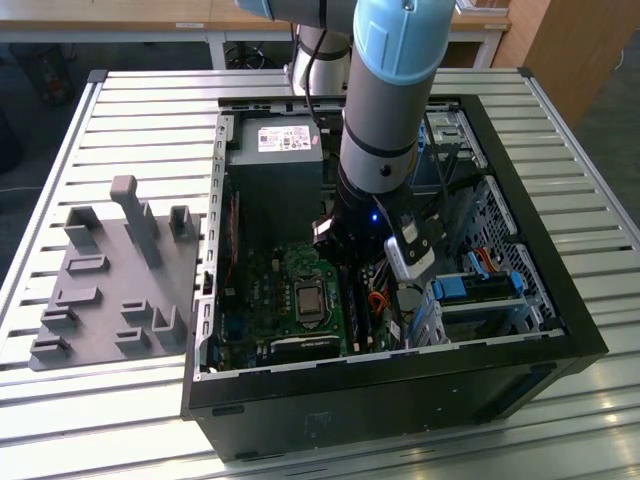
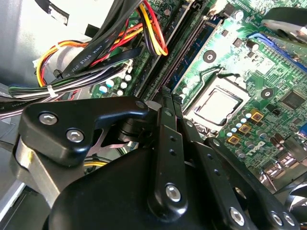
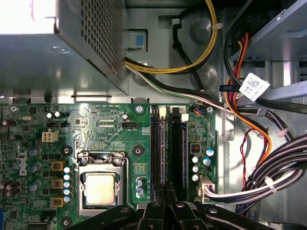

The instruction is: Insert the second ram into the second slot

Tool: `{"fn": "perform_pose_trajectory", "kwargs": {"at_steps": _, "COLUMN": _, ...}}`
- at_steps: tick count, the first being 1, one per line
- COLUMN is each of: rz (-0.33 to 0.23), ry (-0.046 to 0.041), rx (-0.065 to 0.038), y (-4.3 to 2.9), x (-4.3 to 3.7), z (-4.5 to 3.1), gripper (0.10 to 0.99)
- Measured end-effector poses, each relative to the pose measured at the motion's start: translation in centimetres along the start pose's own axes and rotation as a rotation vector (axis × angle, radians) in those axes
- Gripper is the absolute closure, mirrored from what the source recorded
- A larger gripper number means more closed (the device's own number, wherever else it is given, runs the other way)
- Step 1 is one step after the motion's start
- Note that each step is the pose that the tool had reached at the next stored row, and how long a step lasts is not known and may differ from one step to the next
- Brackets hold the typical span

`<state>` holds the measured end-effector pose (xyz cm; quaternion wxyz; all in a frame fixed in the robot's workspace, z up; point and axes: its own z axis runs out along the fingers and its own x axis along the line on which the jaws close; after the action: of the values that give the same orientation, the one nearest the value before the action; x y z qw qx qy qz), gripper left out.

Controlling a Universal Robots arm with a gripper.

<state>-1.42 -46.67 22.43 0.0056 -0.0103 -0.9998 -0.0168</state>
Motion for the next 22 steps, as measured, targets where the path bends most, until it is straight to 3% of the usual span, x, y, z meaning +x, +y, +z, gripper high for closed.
{"fn": "perform_pose_trajectory", "kwargs": {"at_steps": 22, "rz": 0.001, "ry": -0.0001, "rx": 0.000, "y": -0.01, "x": 0.00, "z": 0.28, "gripper": 0.965}}
